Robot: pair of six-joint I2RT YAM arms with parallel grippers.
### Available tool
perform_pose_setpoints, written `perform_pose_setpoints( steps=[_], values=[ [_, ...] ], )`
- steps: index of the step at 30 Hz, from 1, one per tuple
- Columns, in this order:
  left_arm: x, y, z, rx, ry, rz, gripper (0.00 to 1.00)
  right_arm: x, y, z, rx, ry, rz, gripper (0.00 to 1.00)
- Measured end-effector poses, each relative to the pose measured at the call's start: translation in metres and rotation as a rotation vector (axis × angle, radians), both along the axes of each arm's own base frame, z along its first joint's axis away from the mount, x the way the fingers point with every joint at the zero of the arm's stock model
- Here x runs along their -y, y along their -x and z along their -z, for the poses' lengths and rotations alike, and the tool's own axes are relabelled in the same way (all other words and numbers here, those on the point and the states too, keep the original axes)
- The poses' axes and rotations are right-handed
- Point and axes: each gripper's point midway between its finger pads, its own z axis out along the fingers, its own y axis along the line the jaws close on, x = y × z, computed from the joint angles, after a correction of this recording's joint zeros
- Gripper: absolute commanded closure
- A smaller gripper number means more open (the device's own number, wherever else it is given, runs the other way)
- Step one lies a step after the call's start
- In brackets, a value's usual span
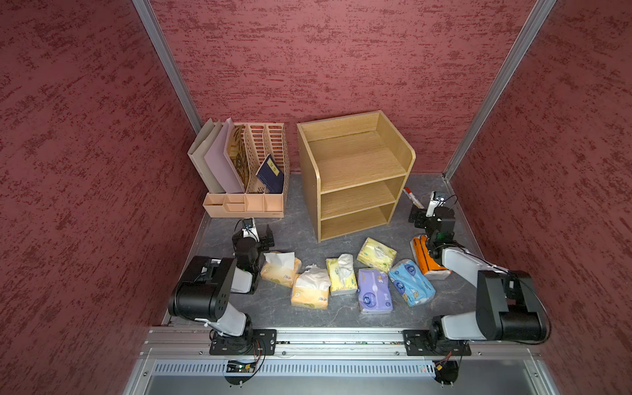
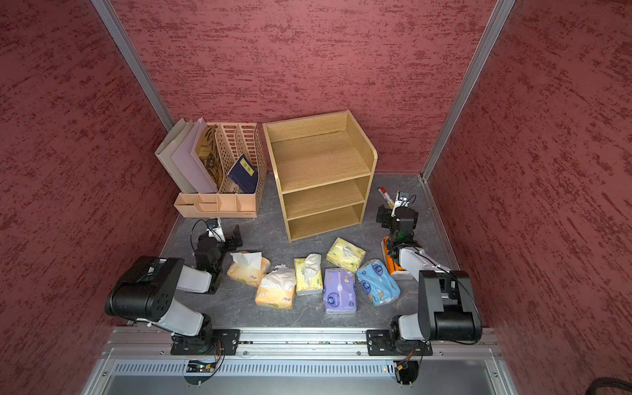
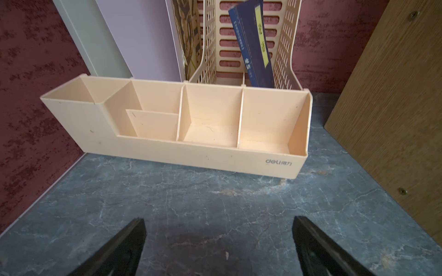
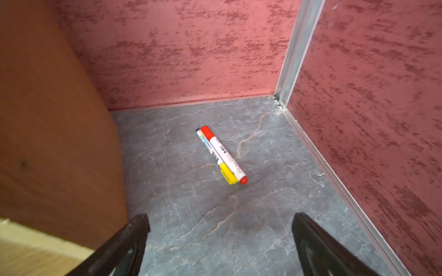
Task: Remove the tissue boxes from the shelf
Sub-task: Reset both arms
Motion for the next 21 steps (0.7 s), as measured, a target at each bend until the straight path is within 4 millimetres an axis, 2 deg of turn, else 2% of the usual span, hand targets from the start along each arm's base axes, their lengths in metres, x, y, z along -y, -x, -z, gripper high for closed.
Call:
perform_pose_setpoints(
  steps=[2,5,8,11,18,19,21],
  values=[
    [0.002,-0.004,-0.007,0.022,-0.008,0.01,0.0,-0.002,0.008,-0.004,0.004,0.013,-0.016,0.01],
    [0.006,-0.015,-0.019,0.054,-0.005,0.035,0.0,-0.004,0.031,-0.003,0.049,0.02,-0.024,0.02],
    [0.007,-0.022,-0.026,0.065,-0.003,0.046,0.0,-0.004,0.046,0.022,0.023,0.019,-0.022,0.02],
    [0.007,-0.023,-0.024,0.054,-0.002,0.046,0.0,-0.004,0.048,0.039,-0.011,0.021,-0.021,0.02],
    [0.003,-0.024,-0.018,0.02,0.005,0.045,0.0,0.0,0.045,0.026,0.086,-0.026,0.02,0.02],
    [0.003,-0.024,-0.018,0.018,0.005,0.046,0.0,0.001,0.046,0.027,0.115,-0.037,0.025,0.02],
    [0.004,-0.024,-0.017,0.016,0.005,0.048,0.0,-0.001,0.048,0.042,0.115,-0.045,0.022,0.02]
  ],
)
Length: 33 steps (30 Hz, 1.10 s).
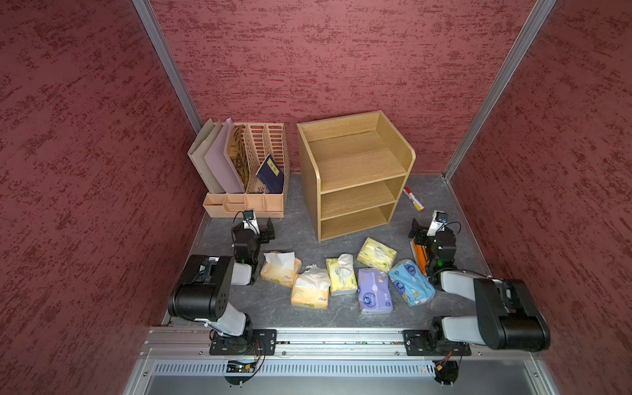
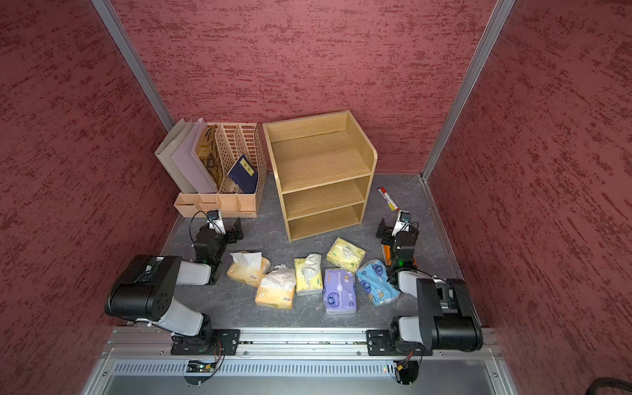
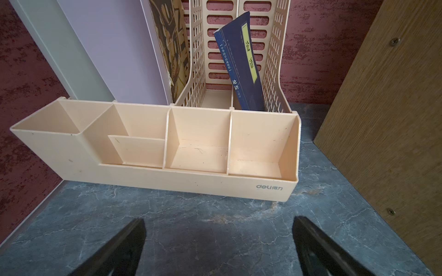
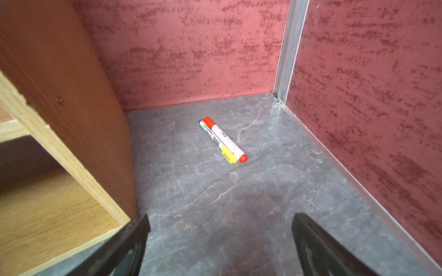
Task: Remove the tissue boxes from the shelf
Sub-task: Reset both arms
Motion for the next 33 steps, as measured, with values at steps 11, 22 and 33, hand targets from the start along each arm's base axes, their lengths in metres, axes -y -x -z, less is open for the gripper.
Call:
perform_pose_setpoints(
  steps=[11,22,33],
  values=[
    [0.0,0.0,0.002,-0.008,0.0,0.0,0.0,-0.013,-0.018,0.012,-0.005,0.006,-0.042,0.02],
    [0.0,-0.001,0.004,-0.02,0.007,0.011,0.0,-0.018,-0.021,0.01,-0.007,0.016,-0.055,0.01],
    [-0.004,-0.005,0.005,-0.037,0.041,0.035,0.0,-0.018,-0.021,0.01,-0.008,0.019,-0.056,0.01]
  ],
)
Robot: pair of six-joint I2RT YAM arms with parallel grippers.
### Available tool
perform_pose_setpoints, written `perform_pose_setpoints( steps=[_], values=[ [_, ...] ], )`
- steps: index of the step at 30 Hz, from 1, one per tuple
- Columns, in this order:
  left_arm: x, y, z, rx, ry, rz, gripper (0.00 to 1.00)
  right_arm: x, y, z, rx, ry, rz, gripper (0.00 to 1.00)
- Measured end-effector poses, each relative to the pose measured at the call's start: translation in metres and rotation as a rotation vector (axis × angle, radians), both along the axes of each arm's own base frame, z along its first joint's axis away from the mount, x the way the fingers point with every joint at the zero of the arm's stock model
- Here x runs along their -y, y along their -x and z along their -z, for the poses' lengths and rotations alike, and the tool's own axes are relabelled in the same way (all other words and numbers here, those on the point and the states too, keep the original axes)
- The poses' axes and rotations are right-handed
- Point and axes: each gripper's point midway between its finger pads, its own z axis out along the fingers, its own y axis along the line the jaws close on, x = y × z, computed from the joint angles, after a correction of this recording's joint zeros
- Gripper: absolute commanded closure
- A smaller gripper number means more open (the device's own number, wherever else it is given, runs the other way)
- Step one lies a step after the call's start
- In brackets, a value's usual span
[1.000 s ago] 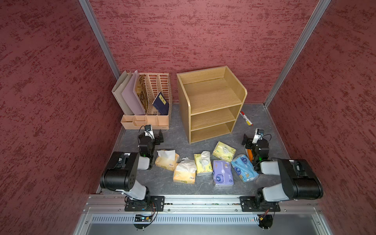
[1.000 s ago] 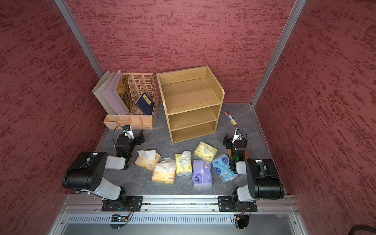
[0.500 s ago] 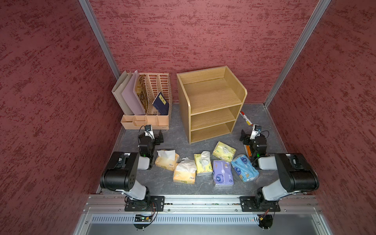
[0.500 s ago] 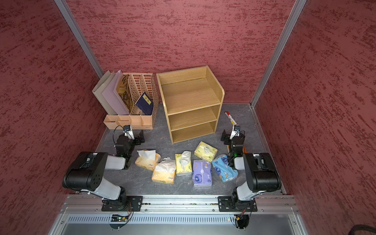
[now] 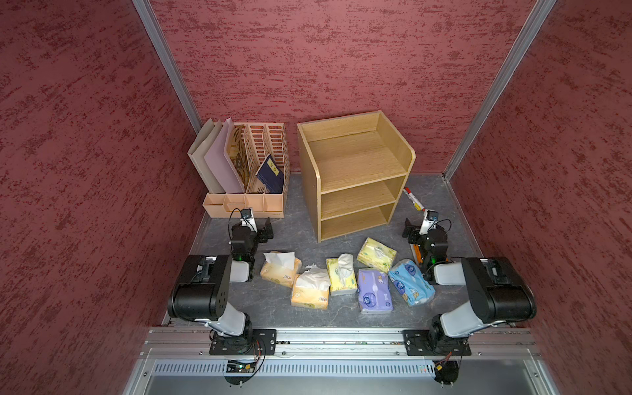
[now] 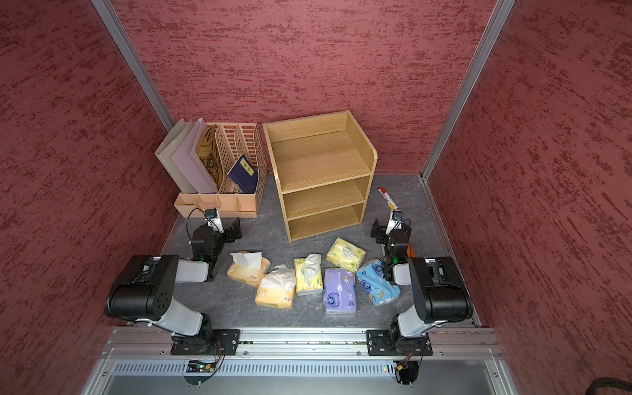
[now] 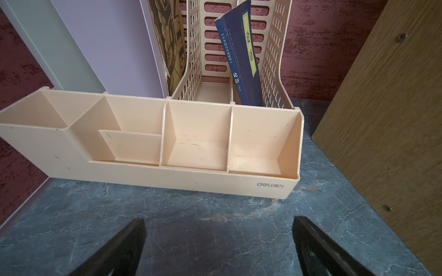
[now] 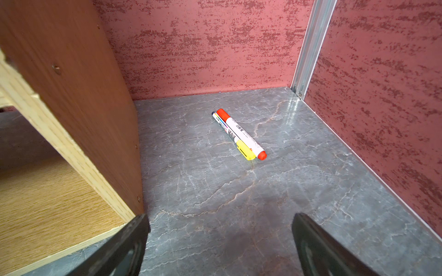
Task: Remove the tissue boxes from the shelf
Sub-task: Reset both arms
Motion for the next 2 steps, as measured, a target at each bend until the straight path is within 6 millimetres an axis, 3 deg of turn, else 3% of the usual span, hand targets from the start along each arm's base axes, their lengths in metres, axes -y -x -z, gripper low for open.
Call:
perform_pose_setpoints(
  steps=[2],
  values=[
    [0.0016,0.0002,0.0011,-0.004,0.003,0.009,0.0,0.0,0.0,0.0,0.0,0.0,0.0,0.02]
  ],
)
